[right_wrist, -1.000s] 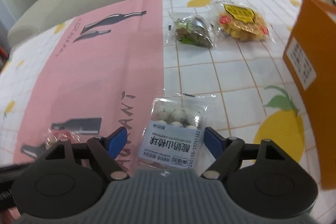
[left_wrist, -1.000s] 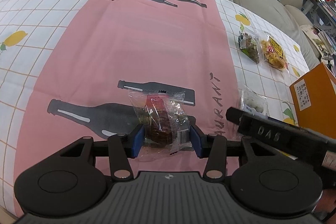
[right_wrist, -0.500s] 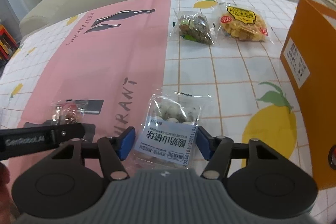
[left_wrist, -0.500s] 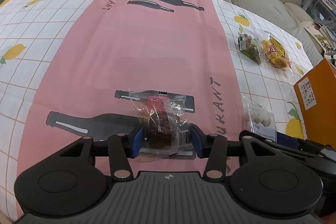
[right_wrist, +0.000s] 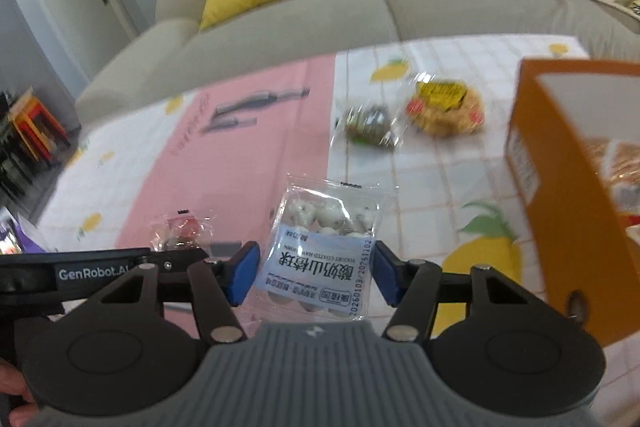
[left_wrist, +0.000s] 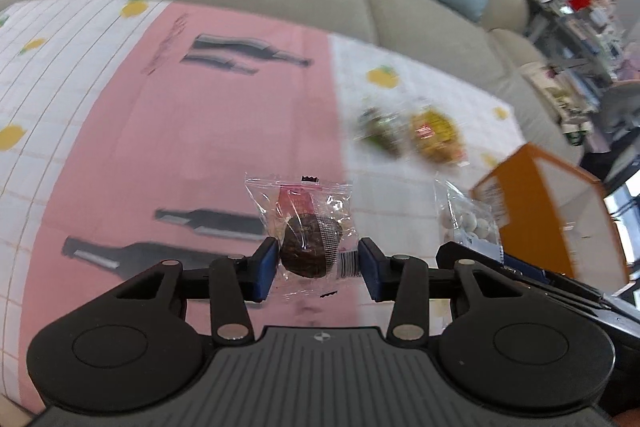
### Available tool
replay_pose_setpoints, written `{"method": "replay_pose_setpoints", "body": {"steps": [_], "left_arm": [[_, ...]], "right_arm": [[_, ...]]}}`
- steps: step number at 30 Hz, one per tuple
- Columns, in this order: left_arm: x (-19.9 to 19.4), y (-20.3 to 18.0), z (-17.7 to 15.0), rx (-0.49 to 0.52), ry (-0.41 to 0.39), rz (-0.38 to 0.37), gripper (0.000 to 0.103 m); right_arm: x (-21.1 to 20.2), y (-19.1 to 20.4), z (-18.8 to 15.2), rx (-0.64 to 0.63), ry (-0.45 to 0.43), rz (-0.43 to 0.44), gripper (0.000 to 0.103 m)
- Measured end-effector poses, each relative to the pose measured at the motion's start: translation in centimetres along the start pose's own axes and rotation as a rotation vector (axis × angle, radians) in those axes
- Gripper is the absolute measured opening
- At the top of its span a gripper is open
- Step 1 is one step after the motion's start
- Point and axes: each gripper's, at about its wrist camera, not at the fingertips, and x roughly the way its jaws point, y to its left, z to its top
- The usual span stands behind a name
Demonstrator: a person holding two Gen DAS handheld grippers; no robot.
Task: Organize snacks
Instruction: 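Carry the cake pack and white ball pack over the orange box, then lower both packs into the box and open both tools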
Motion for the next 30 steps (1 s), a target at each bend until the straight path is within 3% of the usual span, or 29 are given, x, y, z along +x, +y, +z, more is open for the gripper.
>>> {"method": "replay_pose_setpoints", "body": {"steps": [8, 16, 21, 30], "left_arm": [[-2.2, -7.0, 1.8, 0.071, -0.025, -0.156, 0.049], [-1.4, -15.1, 3.4, 0.175, 0.005, -0.281, 0.049], [0.3, -20.1, 3.6, 0.26, 0.053, -0.335, 0.049], [5.5, -25.8, 4.0, 0.342, 0.199, -0.425, 0.049]], "right_arm": [[-7.0, -5.5, 2.3, 0.131, -0.099, 0.001, 0.059], [-12.4, -12.0, 3.8, 0.147, -0.149, -0.05, 0.058], [-14.8, -16.5, 5.2, 0.101, -0.137, -0.141, 0.058], [-14.7, -23.9, 7.1, 0.062, -0.01, -0.256, 0.059]]}}
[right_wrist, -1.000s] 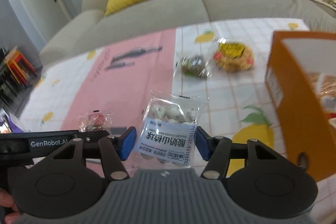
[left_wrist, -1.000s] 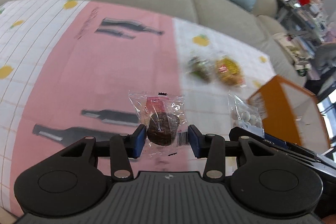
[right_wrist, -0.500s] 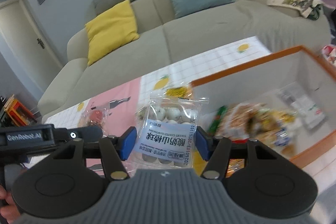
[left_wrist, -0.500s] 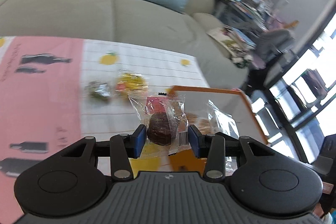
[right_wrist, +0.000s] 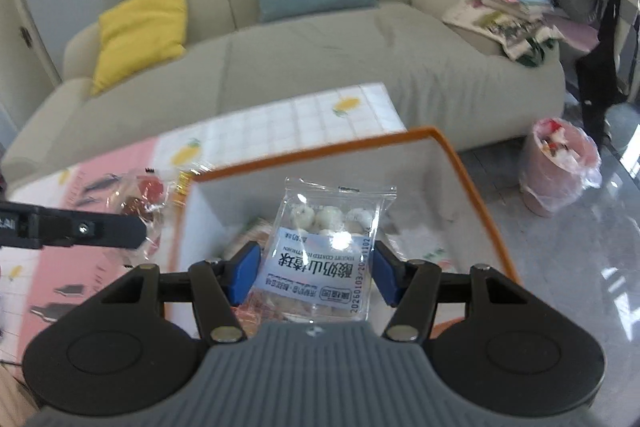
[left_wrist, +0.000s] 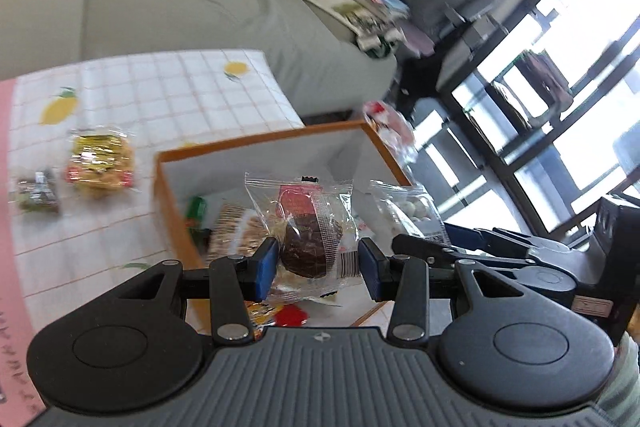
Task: Organize snacks
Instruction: 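Lower both packs into the box and open both tools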
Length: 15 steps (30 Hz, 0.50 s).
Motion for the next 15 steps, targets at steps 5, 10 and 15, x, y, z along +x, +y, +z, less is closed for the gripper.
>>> {"method": "replay_pose_setpoints", "body": {"steps": [5, 10, 15], "left_arm": [[4.3, -0.5, 0.8, 0.027, 0.067, -0.003, 0.049], [7.7, -0.3, 0.6, 0.038, 0.143, 0.009, 0.049], [10.1, 0.2, 0.2, 0.03, 0.2, 0.001, 0.049]], "right_arm": [[3.7, -1.7, 0.6, -0.056, 0.091, -0.054, 0.059], [7.7, -2.5, 0.9, -0.075, 0.198, -0.071, 0.059], [10.3, -2.3, 0.1, -0.135, 0.287, -0.096, 0.059]]}}
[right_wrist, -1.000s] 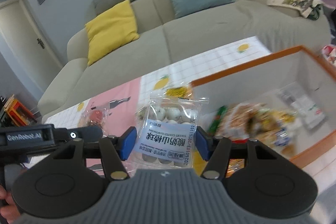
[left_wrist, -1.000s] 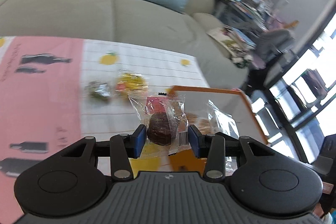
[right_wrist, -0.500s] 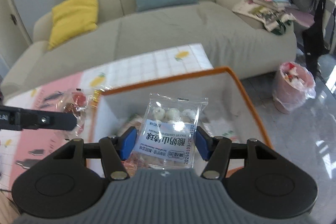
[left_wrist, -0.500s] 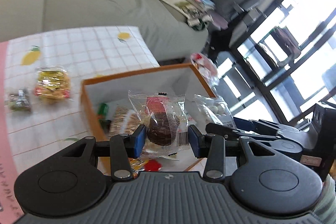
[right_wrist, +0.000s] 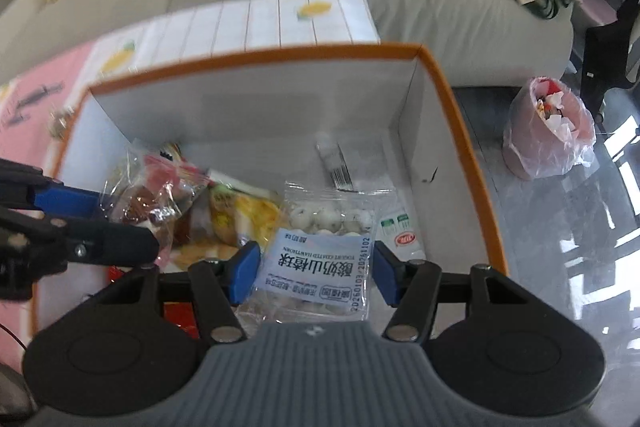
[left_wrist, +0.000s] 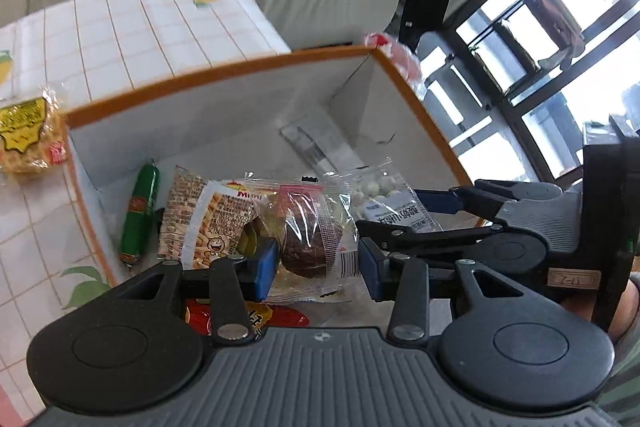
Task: Organize snacks
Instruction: 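Lower both packs into the box and open both tools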
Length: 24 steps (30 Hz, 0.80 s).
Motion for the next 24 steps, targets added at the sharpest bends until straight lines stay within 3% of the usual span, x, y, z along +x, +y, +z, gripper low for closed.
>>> {"method": "replay_pose_setpoints", "body": {"steps": [12, 19, 24], "left_arm": [[2.5, -1.3, 0.6, 0.046, 0.072, 0.078, 0.049], [3.0, -3.2, 0.1, 0.134, 0.082, 0.204, 0.05], [3.0, -3.7, 0.1, 0.139, 0.082, 0.233, 0.052]], "right_arm": [[2.3, 0.4, -0.5, -0.074, 0.102, -0.04, 0.06], [1.8, 0.7, -0.9, -0.119, 0.098, -0.081, 0.062], [1.2, 0.6, -1.2, -0.134, 0.079, -0.108, 0.067]]}}
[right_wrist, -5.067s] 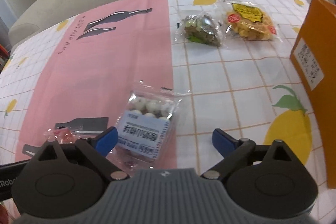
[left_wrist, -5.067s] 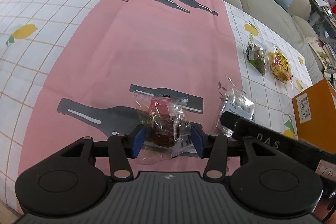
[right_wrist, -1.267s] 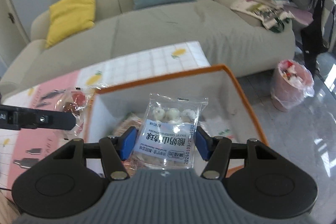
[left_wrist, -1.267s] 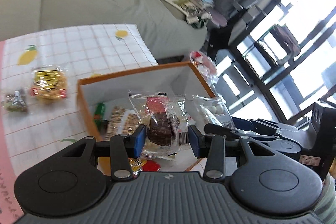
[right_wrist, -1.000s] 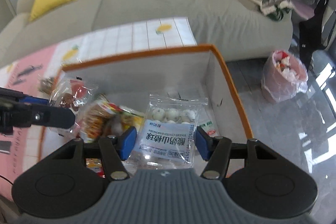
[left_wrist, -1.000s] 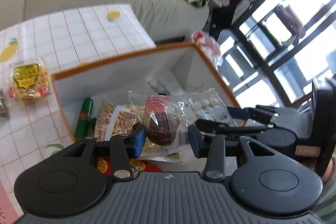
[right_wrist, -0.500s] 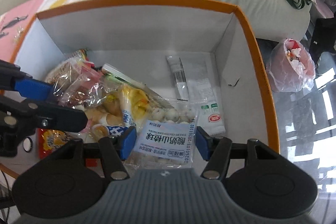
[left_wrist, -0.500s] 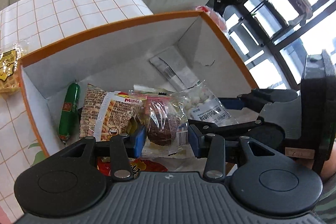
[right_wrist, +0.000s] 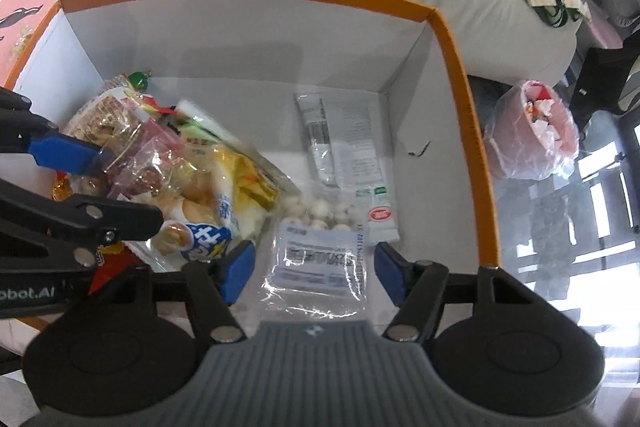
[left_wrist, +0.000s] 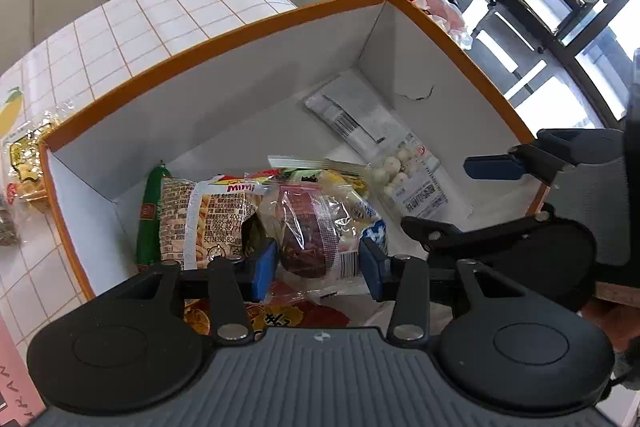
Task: Organize snacks
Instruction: 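Lower both packs into the box and open both tools, then withdraw both tools from the box back over the table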
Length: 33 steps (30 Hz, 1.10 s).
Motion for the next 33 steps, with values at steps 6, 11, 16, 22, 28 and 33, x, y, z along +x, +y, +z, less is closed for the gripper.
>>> {"method": "replay_pose_setpoints", "body": {"steps": [6, 11, 16, 22, 28, 33], "left_arm": [[-1.7, -0.3, -0.1, 0.007, -0.041, -0.002, 0.068], [-4.3, -0.5, -0.5, 0.007, -0.087, -0.013, 0.079], [-8.2, -0.7, -1.8, -0.01, -0.196, -0.013, 0.079], [-13.9, -0.5, -5.9, 0.007, -0.397, 0.098, 0.079], [-18.6, 1.3, -10.2, -0.021, -0.533, 0.189, 0.079], [-21.4, 4.7, -13.7, -0.062, -0.596, 0.263, 0.079]], "right_arm": [[-0.8, -0.4, -0.3, 0.005, -0.021, 0.0, 0.071], [-1.6, -0.8, -0.3, 0.058, -0.028, 0.019, 0.085], [-4.0, -0.6, -0.7, 0.097, -0.07, 0.042, 0.085], [-8.3, 0.5, -1.7, 0.169, -0.195, 0.059, 0.089], [-13.6, 4.1, -3.3, 0.223, -0.384, 0.15, 0.09], [-15.9, 8.9, -4.7, 0.265, -0.516, 0.203, 0.09]]}}
